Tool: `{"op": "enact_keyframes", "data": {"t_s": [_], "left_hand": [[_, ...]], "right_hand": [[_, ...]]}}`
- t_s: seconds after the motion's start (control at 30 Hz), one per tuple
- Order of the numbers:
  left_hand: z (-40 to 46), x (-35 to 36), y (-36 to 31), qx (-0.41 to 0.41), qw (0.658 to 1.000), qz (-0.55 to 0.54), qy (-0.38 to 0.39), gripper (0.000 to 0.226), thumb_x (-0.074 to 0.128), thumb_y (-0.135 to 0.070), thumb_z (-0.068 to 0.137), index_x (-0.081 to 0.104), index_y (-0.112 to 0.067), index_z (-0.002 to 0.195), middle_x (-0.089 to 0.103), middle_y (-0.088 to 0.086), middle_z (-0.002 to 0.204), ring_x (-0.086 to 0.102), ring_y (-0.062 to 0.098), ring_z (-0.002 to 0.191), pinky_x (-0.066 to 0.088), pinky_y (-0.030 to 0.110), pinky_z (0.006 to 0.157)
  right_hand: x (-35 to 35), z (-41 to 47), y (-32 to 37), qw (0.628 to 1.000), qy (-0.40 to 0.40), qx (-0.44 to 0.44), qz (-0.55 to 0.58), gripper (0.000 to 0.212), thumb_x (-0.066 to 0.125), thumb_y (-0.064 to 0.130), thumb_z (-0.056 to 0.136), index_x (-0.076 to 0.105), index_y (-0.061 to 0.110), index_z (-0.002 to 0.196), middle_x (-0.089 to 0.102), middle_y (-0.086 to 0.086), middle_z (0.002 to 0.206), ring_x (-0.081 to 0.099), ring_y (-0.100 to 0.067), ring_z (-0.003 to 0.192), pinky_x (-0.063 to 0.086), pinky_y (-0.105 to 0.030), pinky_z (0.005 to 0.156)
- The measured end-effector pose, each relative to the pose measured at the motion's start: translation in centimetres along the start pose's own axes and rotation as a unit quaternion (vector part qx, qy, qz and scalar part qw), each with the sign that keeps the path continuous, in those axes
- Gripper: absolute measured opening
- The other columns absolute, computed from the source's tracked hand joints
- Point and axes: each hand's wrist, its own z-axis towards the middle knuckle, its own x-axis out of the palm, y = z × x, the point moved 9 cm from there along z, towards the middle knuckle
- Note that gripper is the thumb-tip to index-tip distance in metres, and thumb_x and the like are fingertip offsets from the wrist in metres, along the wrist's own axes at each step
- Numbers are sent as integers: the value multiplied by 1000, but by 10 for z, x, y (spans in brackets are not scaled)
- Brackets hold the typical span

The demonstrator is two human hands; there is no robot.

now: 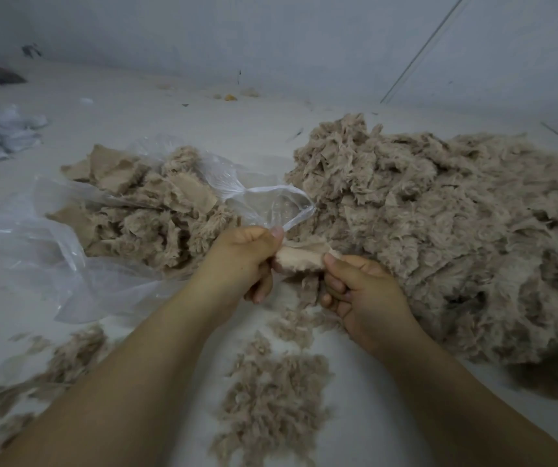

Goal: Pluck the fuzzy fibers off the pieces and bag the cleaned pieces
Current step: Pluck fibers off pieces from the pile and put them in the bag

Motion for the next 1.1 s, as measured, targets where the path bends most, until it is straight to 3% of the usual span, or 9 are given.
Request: {"op": "enact_keyframes", "data": {"t_s": [0.13,0.23,0.33,0.47,0.57,0.7,0.83,0.97,1.1], "left_hand": [[3,-13,6,-24,999,-17,-34,49,49,-29,101,55,-10,57,33,5,39,38,19,28,24,19,37],[-4,5,17,-89,993,50,59,51,63,-50,87,61,-5,64,43,10,42,41,21,28,27,16,34],[-10,24,21,-99,982,115,111,75,75,-64,64,56,7,78,51,17,49,40,21,28,27,14,34],[-9,28,21,-101,988,94,73,40,79,-34,79,56,-7,97,53,1,46,35,16,30,27,19,34],[-7,24,20,-97,992,68,52,40,78,-27,81,53,-11,106,51,-5,43,31,13,29,25,17,33],[-11,31,15,-77,991,64,88,10,72,-12,88,63,-7,84,46,0,47,33,11,33,27,19,34],[-14,39,12,-63,986,85,130,8,59,-11,97,61,-11,90,55,4,53,46,14,40,34,20,37],[-23,55,17,-106,975,-13,197,6,54,-6,98,58,-1,101,62,17,72,58,23,47,42,23,35],[-11,39,19,-99,987,-54,115,8,60,0,92,55,-5,91,58,14,59,49,18,35,35,19,33]], "right_hand": [[-2,-1,1,1000,2,4,1,27,53,15,98,54,5,74,38,5,48,39,-6,40,42,-20,46],[0,-2,1,1000,11,2,-7,26,54,18,97,55,6,74,38,5,48,40,-5,40,44,-20,48],[2,-3,2,1000,18,-4,-12,28,61,26,87,51,6,71,38,4,49,40,-6,43,45,-20,49],[3,-3,3,1000,29,-7,-5,29,62,28,83,51,8,65,37,3,50,39,-6,45,45,-20,50],[3,-3,4,1000,27,-8,-2,30,61,26,85,55,13,59,37,4,49,38,-5,43,45,-20,49],[4,-3,4,1000,23,-3,5,24,64,27,80,60,9,65,38,4,49,40,-5,42,45,-20,48],[9,-6,6,999,41,-6,-9,14,68,27,75,74,15,70,49,3,51,47,-5,44,46,-20,48],[13,-7,7,997,61,-8,-55,15,67,22,83,74,10,78,62,-14,60,55,-19,47,47,-23,47],[7,-6,6,998,45,-8,-44,21,56,8,95,73,10,82,68,-9,64,63,-13,53,47,-19,49]]}}
